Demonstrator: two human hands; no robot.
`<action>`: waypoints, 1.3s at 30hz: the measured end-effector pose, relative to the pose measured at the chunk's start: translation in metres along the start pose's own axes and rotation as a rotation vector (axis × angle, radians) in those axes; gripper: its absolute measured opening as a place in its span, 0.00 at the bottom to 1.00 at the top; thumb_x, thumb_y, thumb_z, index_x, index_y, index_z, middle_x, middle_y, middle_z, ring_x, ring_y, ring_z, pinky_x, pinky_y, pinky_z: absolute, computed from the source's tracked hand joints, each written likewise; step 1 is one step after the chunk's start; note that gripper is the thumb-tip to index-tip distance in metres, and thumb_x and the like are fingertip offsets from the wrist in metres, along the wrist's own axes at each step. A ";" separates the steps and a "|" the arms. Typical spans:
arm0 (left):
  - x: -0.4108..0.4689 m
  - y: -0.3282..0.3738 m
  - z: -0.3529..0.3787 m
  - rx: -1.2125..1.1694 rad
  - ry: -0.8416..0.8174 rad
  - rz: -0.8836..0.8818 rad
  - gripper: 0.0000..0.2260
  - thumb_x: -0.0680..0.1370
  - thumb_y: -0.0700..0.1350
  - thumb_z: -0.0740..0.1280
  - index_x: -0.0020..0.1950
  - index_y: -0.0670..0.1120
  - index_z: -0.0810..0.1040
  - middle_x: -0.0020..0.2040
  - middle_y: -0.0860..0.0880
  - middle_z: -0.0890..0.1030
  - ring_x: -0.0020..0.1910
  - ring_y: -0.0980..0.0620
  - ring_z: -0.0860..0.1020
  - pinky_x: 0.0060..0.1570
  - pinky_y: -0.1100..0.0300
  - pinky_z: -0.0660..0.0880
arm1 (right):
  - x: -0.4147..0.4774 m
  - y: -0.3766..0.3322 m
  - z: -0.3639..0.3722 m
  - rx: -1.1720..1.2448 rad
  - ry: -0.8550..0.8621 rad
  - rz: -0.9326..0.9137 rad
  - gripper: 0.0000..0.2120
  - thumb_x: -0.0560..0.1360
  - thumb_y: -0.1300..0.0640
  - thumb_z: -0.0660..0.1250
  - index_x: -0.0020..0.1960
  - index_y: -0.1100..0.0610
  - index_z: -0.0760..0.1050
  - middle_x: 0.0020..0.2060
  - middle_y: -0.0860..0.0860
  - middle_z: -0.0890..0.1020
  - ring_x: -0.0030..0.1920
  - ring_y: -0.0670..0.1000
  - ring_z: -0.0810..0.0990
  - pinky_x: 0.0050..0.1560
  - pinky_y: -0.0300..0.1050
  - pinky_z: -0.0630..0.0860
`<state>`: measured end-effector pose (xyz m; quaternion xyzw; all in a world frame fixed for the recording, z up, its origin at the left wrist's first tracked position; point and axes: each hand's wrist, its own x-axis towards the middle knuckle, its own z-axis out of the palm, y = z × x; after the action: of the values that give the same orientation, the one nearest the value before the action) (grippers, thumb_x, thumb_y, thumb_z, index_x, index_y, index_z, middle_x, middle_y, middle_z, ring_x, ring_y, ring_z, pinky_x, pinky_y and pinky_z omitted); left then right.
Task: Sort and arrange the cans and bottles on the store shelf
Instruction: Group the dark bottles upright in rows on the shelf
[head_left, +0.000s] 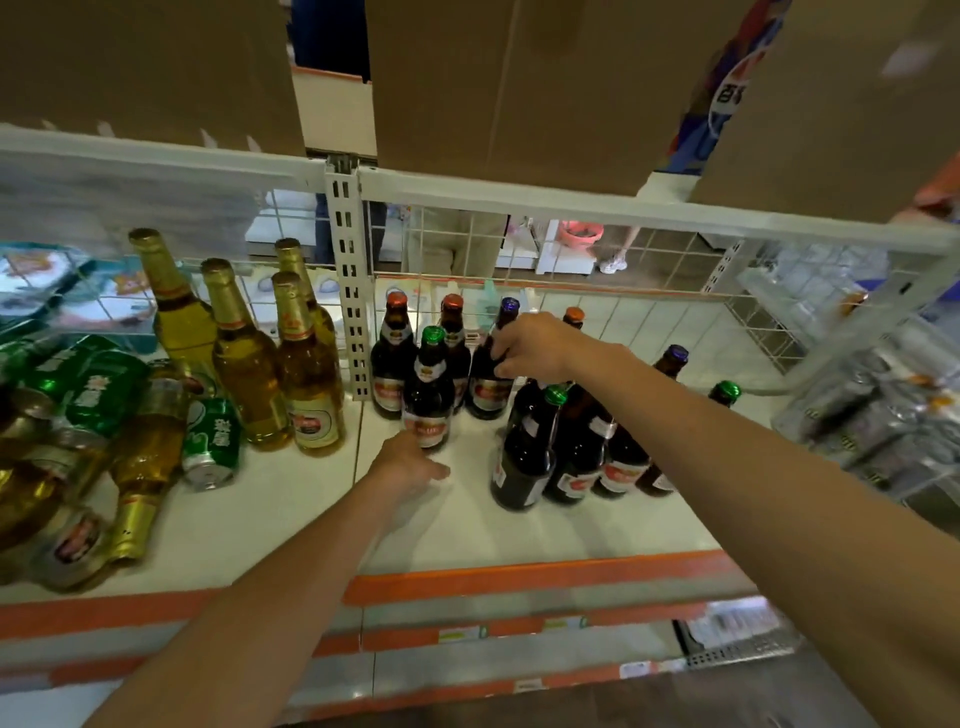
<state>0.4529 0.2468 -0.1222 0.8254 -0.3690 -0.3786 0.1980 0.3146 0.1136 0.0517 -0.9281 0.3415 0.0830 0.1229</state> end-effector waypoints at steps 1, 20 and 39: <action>-0.006 0.004 0.007 0.004 -0.031 0.000 0.36 0.71 0.53 0.77 0.74 0.42 0.68 0.71 0.43 0.72 0.66 0.46 0.74 0.56 0.61 0.72 | -0.009 0.005 -0.001 -0.004 -0.009 0.005 0.16 0.77 0.50 0.70 0.62 0.56 0.80 0.58 0.53 0.81 0.58 0.55 0.78 0.58 0.49 0.75; -0.066 0.029 0.055 -0.094 0.205 0.146 0.24 0.64 0.61 0.76 0.53 0.54 0.73 0.47 0.54 0.80 0.49 0.50 0.79 0.47 0.56 0.76 | -0.044 -0.021 0.032 0.015 0.048 -0.107 0.24 0.74 0.47 0.73 0.66 0.57 0.74 0.56 0.54 0.79 0.55 0.56 0.78 0.48 0.47 0.75; -0.063 -0.026 0.010 -0.183 0.247 0.076 0.19 0.70 0.57 0.76 0.51 0.46 0.77 0.45 0.49 0.80 0.42 0.51 0.78 0.36 0.60 0.69 | -0.026 -0.048 0.027 0.202 0.177 -0.110 0.24 0.77 0.40 0.67 0.66 0.54 0.75 0.55 0.52 0.82 0.54 0.52 0.80 0.52 0.50 0.77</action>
<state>0.4294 0.3109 -0.1146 0.8297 -0.3367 -0.2983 0.3304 0.3245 0.1732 0.0406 -0.9321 0.3061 -0.0407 0.1892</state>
